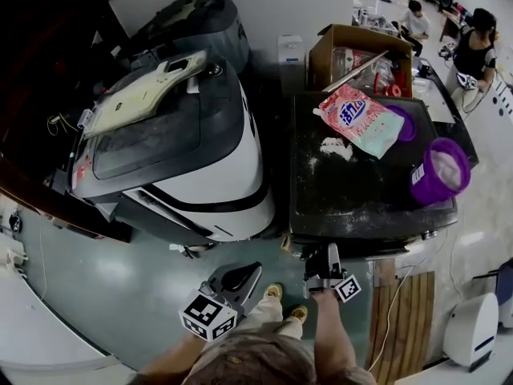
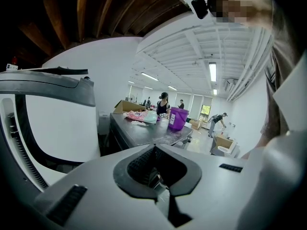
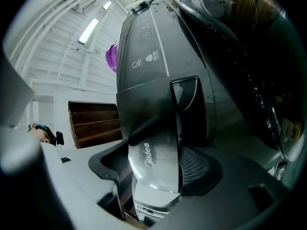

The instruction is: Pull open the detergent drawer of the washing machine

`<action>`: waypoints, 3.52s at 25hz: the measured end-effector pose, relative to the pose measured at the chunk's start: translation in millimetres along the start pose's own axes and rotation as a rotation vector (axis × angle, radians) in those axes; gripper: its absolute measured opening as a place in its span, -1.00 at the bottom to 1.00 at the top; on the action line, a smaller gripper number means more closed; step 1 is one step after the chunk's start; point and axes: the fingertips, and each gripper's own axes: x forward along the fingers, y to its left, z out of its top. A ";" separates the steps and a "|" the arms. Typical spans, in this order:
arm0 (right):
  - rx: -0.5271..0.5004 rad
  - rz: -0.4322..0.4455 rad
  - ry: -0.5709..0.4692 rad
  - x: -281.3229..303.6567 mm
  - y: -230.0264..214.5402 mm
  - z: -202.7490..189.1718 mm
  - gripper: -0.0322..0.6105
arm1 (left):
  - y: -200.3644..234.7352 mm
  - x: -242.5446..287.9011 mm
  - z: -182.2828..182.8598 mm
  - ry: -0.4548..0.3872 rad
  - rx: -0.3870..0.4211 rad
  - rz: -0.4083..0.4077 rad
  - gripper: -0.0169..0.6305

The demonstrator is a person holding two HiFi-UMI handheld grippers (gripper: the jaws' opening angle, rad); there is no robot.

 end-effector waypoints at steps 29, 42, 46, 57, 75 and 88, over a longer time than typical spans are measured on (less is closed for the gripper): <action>-0.092 -0.070 0.031 -20.2 3.7 -8.2 -0.32 | -7.9 -7.3 -3.2 -0.010 -0.033 0.002 -0.89; -0.087 -0.079 0.037 -53.1 19.3 -16.7 -0.33 | -27.5 -2.1 -5.0 -0.010 -0.034 -0.029 -0.89; -0.099 -0.085 0.055 -63.8 25.8 -20.0 -0.34 | -36.5 2.0 -5.0 -0.009 -0.029 -0.049 -0.89; -0.105 -0.091 0.071 -96.1 38.6 -26.9 -0.34 | -58.5 7.3 -8.6 0.003 -0.026 -0.098 -0.89; -0.127 -0.100 0.048 -131.6 58.9 -35.1 -0.35 | -82.0 12.6 -20.7 0.025 -0.033 -0.167 -0.89; -0.141 -0.159 0.045 -138.9 55.1 -35.4 -0.31 | -88.3 19.8 -18.4 0.027 -0.039 -0.208 -0.89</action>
